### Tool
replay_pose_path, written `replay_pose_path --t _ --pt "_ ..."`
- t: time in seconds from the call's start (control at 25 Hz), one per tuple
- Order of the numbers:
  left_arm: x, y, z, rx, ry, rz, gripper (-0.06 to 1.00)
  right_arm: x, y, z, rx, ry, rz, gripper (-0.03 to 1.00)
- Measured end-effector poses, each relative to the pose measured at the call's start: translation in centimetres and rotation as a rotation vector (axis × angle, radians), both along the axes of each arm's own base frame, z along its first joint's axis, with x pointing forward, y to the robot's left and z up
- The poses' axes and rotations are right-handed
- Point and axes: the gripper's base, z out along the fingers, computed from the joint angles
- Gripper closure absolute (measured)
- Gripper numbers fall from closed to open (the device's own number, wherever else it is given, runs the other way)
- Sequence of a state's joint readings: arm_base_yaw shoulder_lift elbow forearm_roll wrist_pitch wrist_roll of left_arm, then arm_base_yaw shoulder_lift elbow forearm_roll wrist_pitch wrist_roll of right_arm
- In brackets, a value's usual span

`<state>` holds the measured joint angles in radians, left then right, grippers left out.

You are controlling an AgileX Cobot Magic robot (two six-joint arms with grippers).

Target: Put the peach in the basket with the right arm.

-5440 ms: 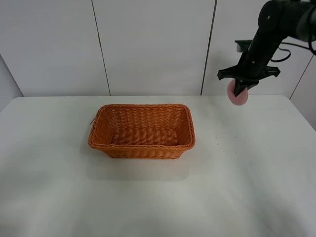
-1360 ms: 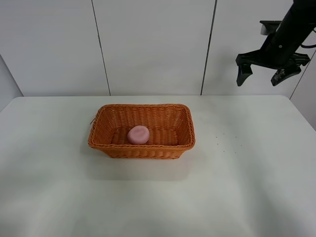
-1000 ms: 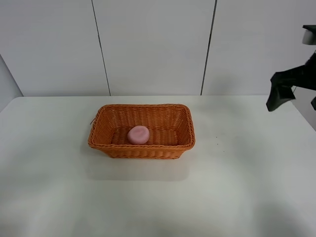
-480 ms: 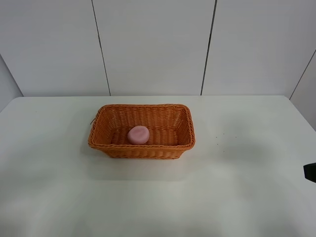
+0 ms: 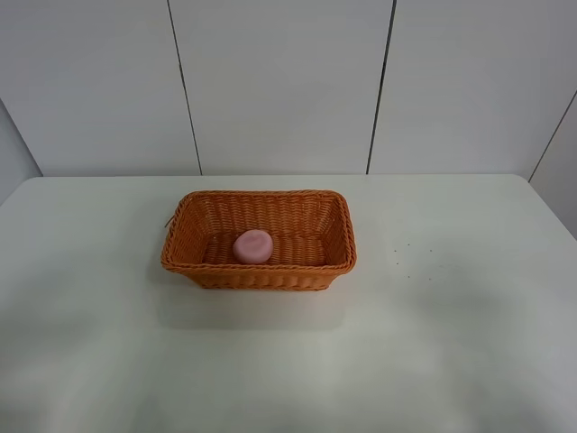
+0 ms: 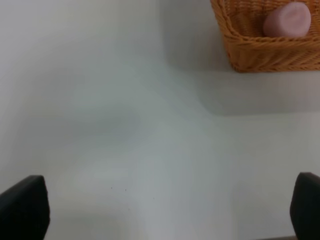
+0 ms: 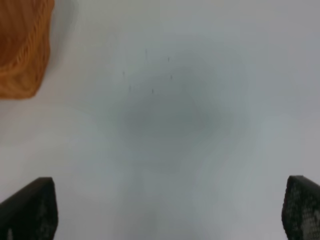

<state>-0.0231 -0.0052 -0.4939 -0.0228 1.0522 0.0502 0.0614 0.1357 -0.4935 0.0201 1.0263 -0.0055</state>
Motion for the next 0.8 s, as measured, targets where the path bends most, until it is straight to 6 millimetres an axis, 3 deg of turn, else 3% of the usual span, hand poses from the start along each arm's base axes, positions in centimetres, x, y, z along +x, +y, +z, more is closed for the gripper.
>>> replay_pose_path --t 0.32,0.8 --pt "0.0 0.0 0.0 0.000 0.000 0.000 -0.04 -2.2 -0.1 0.1 0.008 -0.138 0.000 0.27" --pt "0.0 0.0 0.0 0.000 0.000 0.000 -0.04 -2.1 -0.2 0.1 0.006 -0.137 -0.001 0.27"
